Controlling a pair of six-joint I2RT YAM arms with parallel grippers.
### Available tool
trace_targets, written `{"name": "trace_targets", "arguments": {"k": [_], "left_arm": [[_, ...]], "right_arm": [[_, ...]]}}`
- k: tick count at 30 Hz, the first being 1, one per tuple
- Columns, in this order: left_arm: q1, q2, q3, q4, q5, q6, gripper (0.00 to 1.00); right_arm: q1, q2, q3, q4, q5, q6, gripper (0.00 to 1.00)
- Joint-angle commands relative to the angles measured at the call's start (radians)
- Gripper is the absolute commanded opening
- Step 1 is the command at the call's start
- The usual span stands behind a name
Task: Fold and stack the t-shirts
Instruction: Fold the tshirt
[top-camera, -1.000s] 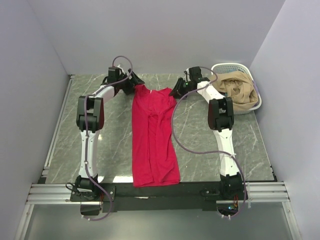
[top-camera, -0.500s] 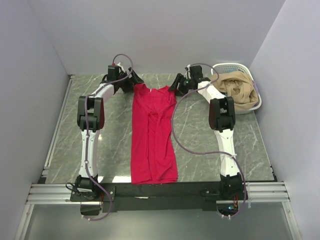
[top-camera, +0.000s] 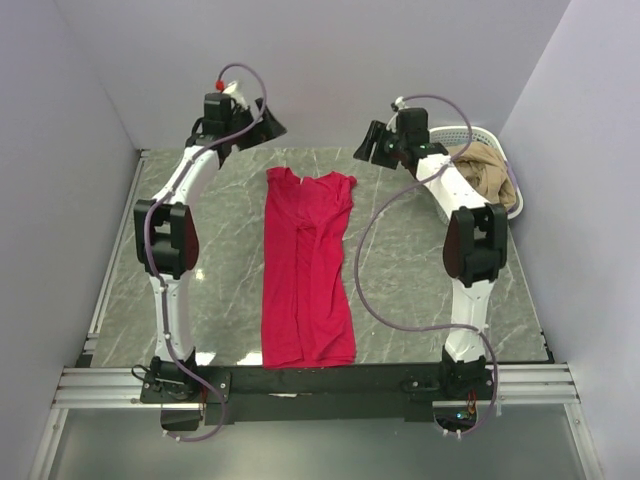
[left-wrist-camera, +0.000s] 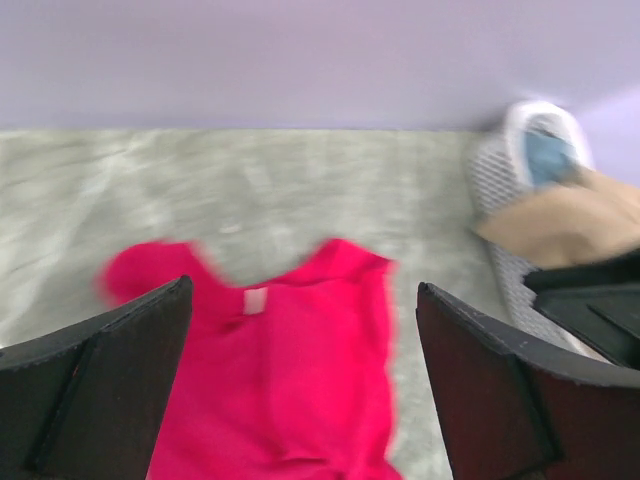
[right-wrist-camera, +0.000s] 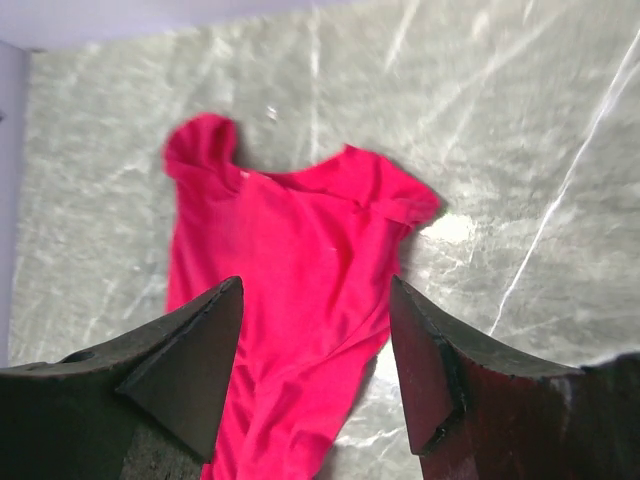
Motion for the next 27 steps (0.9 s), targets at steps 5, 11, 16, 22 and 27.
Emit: {"name": "trace_targets", "arguments": {"k": [5,11,16,22,27], "left_arm": [[-0.069,0.126,0.034,0.059,0.228,-0.052,0.93],[-0.096,0.159,-0.017,0.093,0.248,-0.030,0.92],[-0.107,0.175,-0.044,0.084,0.219,-0.007,0.92],[-0.115,0.195,-0.054,0.101,0.212,-0.018,0.93],[-0.129,0.238,-0.017,0.081,0.184,-0.018,0.92]], "right_arm": [[-0.005,-0.192,-0.152,0.069,0.010,-0.019,0.67],[-0.008,-0.232,-0.235,0.091,0.007,-0.008,0.67],[-0.005,-0.231,-0.254,0.086,-0.002,-0.010,0.67],[-0.005,-0.223,-0.271,0.091,-0.007,-0.002,0.67],[-0.005,-0.214,-0.278,0.092,-0.019,0.001,0.67]]}}
